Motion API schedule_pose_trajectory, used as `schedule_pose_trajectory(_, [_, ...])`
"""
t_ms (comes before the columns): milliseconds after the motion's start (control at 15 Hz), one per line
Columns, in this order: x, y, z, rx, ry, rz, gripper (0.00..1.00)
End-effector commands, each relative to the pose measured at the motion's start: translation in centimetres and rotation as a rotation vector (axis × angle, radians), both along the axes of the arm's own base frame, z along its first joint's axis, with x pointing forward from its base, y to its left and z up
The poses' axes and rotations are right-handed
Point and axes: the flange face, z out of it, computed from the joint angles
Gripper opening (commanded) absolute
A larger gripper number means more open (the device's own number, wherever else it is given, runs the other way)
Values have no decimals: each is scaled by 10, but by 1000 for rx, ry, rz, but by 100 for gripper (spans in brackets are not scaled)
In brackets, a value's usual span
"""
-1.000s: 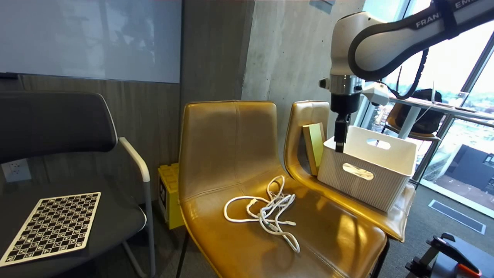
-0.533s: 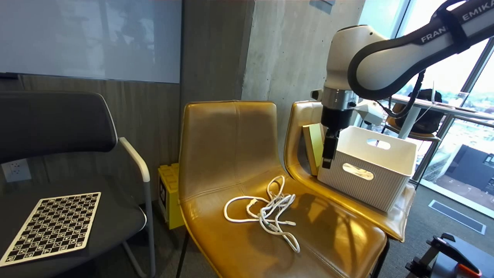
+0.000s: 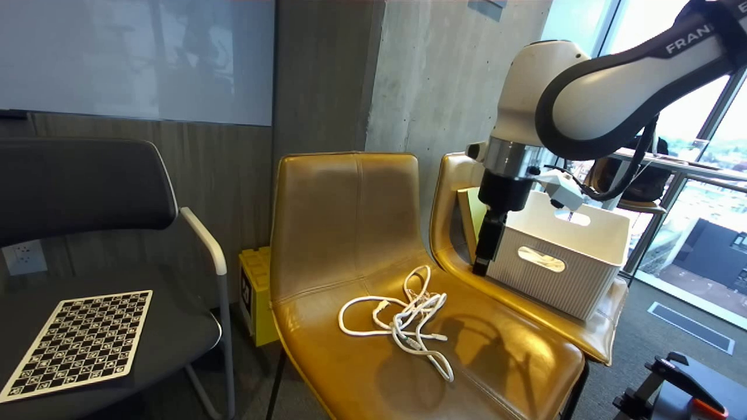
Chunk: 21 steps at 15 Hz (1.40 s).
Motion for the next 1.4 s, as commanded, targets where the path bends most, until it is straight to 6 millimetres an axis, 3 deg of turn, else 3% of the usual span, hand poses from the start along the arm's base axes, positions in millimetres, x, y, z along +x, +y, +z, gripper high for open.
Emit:
schedule_pose_trajectory(0, [-16,23,-12,31,-7,36,100])
schedule_pose_trajectory(667, [-17,52,-67,32,23,74,100])
schedule_pose_trajectory(1067, [-44,102,-105,17,63,85,100])
schedule_pose_trajectory(1333, [-43,120,-124,11,41,96,100])
